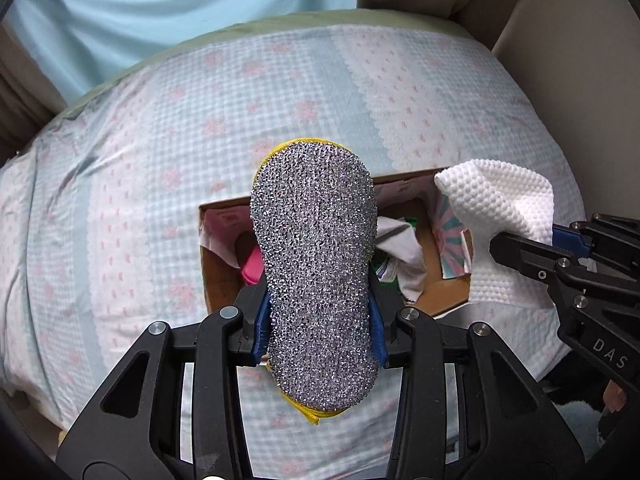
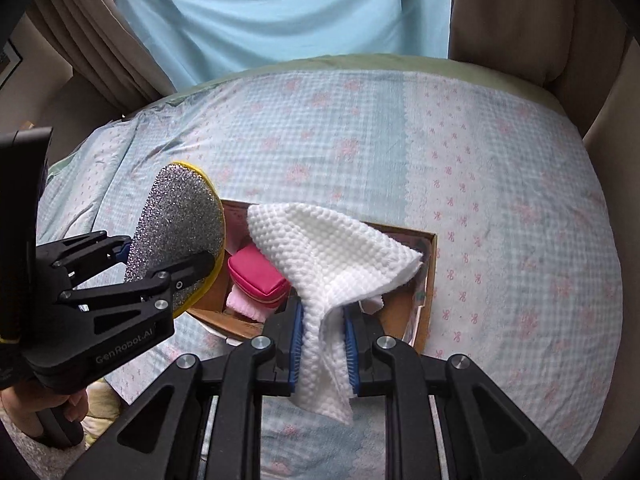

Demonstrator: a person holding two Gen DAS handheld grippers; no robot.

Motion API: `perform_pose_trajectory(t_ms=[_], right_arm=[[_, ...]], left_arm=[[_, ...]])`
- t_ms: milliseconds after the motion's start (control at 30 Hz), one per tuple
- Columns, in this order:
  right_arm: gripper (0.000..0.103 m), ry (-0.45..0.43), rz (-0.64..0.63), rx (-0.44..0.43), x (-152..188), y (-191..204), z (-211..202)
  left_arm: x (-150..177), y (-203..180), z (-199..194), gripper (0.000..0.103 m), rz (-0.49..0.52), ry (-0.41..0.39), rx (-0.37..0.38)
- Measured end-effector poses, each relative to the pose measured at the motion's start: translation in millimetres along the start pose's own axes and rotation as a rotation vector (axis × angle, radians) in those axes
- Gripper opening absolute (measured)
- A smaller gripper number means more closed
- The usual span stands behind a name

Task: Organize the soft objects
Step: 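Carry the scrubber and white wipe over the box with both tools, then open both tools to drop the scrubber and wipe into the box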

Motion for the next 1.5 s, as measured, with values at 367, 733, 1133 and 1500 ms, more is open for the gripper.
perform_pose_trajectory(t_ms=[367,733,1133,1500], right_arm=[[0.017,0.222,0.171,-0.006,-7,-22,84],[0.017,0.336,0.291,-0.008,-7,-34,126],[0.099,0.291,0.290,0.035,-9,-35,121],[0.099,0.190,0.261,0.033,-7,-29,75]], left_arm=[[15,16,76,0.035,0.029,0.158,0.077],[37,7,118,0.052,0.117,0.267,0.130],[42,21,113,0.103,0.082,0.272,0.134],[32,16,70,0.103,0.080,0.181,0.093]])
Point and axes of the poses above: each gripper's, at about its wrist camera, not at the fingertips, and z roughly the way its jaws point, y to its left, x to its underside, the point moved 2 cm from there along z, roughly the way its jaws point, and after that the axes turned 8 degrees about -y, right-handed, at the moved point
